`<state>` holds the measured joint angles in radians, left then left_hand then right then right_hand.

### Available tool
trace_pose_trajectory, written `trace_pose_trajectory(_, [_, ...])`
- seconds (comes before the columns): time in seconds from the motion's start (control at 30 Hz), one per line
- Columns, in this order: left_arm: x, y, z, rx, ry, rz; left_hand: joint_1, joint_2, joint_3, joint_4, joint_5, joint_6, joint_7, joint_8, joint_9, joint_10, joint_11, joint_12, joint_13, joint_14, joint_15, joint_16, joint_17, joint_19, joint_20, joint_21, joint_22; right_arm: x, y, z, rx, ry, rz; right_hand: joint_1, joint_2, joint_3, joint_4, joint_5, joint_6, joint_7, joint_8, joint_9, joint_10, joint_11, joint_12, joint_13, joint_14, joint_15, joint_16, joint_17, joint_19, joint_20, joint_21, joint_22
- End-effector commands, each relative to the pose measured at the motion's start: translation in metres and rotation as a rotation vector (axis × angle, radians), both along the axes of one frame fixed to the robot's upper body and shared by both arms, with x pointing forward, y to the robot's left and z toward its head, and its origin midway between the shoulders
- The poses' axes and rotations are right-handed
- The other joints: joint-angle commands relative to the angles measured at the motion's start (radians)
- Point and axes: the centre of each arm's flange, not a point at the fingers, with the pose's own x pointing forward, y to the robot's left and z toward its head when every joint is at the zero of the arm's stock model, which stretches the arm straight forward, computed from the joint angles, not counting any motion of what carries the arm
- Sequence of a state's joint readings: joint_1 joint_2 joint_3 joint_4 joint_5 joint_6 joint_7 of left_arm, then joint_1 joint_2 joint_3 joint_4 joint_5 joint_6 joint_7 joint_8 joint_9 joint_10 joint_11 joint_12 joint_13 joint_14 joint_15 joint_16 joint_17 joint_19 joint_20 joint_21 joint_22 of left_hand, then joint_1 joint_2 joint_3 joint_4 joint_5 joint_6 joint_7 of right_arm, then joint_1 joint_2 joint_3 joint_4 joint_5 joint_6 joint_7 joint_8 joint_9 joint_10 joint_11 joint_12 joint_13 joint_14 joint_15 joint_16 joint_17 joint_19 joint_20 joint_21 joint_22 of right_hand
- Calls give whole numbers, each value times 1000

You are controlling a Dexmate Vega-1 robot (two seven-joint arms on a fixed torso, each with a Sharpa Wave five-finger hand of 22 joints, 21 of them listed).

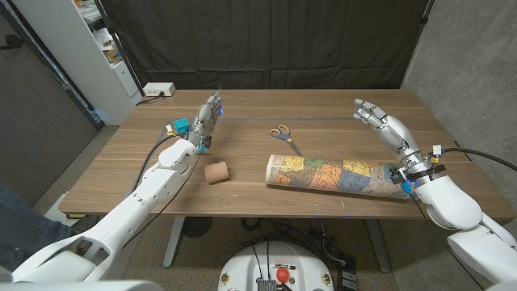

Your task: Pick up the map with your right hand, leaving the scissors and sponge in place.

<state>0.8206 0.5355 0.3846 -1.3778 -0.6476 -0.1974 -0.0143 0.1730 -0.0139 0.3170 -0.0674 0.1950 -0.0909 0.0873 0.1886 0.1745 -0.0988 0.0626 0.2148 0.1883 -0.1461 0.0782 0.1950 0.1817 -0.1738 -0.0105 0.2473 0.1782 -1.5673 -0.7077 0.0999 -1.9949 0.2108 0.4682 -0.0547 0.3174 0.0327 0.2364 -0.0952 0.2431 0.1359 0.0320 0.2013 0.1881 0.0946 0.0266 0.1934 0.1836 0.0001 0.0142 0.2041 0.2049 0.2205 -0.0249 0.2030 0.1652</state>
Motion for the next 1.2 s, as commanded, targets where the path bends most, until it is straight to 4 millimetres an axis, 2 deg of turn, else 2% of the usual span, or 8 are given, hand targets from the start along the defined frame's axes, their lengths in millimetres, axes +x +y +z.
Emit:
trace_pose_trajectory(0.03, [-1,-1,0,-1,3,2,-1,10,-1,-6,-3,1,0,1,5,-2,-3,-2,4,0,1,-3,3,-26,9,-3,2,-5,-5,-5,4,-9,2,10,3,3,-7,-1,-1,-6,-4,3,-1,-4,-1,5,3,6,2,2,-1,6,-7,6])
trace_pose_trajectory(0.87, [1,-3,-3,-3,11,-17,-2,13,-2,-8,-4,3,-1,1,5,-2,-3,-2,5,-3,3,-4,3,-26,12,-9,3,-18,0,-19,-1,24,-3,13,9,3,-10,-5,-2,-13,-5,3,-8,-5,-3,5,-4,4,0,2,-9,8,-11,6])
trace_pose_trajectory(1.03, [1,-1,-4,0,17,-17,-2,13,-2,-8,-4,3,-1,1,5,-2,-2,-2,5,-2,3,-3,3,-26,13,-10,3,-20,2,-21,-1,24,-6,15,9,2,-12,-6,-2,-14,-4,3,-8,-10,-3,5,-5,4,0,1,-10,8,-11,6])
trace_pose_trajectory(1.1, [1,0,-4,1,17,-15,-2,14,-2,-8,-4,4,-2,1,5,-2,-2,-2,5,-1,2,-3,3,-26,13,-11,3,-21,2,-21,-1,18,-18,17,9,3,-14,-7,8,-25,-1,3,-7,-17,-2,5,-4,4,0,1,-11,8,-11,6])
trace_pose_trajectory(1.13, [1,0,-4,2,18,-14,-2,14,-2,-8,-4,5,-2,2,5,0,-2,-2,5,0,3,-3,3,-25,13,-11,3,-21,2,-21,-9,18,-20,19,11,3,-15,-8,14,-39,1,3,-12,-26,-4,4,9,6,6,1,-10,9,-11,6])
trace_pose_trajectory(1.2, [1,0,-4,3,18,-13,-2,14,-2,-8,-4,6,-2,2,5,1,-2,-1,5,0,3,-3,3,-25,13,-11,3,-23,3,-21,-15,13,-33,18,11,1,-16,-11,22,-47,2,3,-10,-34,-2,4,62,9,25,1,-1,16,-8,6])
